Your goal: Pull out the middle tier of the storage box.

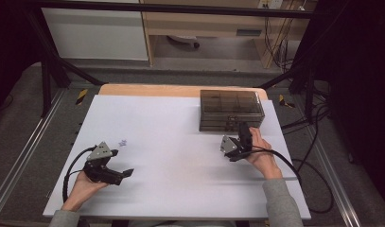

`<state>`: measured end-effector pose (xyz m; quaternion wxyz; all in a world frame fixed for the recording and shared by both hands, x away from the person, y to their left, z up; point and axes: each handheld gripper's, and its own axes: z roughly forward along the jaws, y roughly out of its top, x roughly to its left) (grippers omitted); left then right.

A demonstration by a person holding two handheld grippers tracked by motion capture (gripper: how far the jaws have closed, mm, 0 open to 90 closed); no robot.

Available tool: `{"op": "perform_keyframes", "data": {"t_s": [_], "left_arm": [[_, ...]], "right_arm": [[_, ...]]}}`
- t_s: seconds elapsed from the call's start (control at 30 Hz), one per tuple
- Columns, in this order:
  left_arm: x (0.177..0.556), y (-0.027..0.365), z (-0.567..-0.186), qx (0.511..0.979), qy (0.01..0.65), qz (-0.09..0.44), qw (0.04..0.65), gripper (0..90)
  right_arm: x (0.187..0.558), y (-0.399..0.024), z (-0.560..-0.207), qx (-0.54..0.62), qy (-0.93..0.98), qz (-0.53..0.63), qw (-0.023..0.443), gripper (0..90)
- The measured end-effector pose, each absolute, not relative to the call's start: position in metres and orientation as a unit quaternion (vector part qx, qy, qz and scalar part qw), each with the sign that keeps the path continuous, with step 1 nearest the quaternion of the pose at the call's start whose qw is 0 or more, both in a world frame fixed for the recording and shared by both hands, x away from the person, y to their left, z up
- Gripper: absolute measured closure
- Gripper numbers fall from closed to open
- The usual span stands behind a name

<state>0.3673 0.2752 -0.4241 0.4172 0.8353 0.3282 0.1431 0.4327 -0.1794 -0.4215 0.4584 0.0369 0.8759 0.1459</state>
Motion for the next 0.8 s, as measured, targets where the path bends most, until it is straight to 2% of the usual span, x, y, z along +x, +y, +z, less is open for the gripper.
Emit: {"op": "perform_keyframes", "data": {"t_s": [0.27, 0.8], "left_arm": [[0.367, 0.276, -0.424, 0.835, 0.328, 0.144, 0.417, 0.9], [0.368, 0.276, -0.425, 0.836, 0.328, 0.143, 0.416, 0.9]], "right_arm": [[0.435, -0.178, -0.428, 0.034, 0.877, 0.140, 0.458, 7.4], [0.440, -0.174, -0.442, 0.022, 0.876, 0.125, 0.465, 14.7]]}}
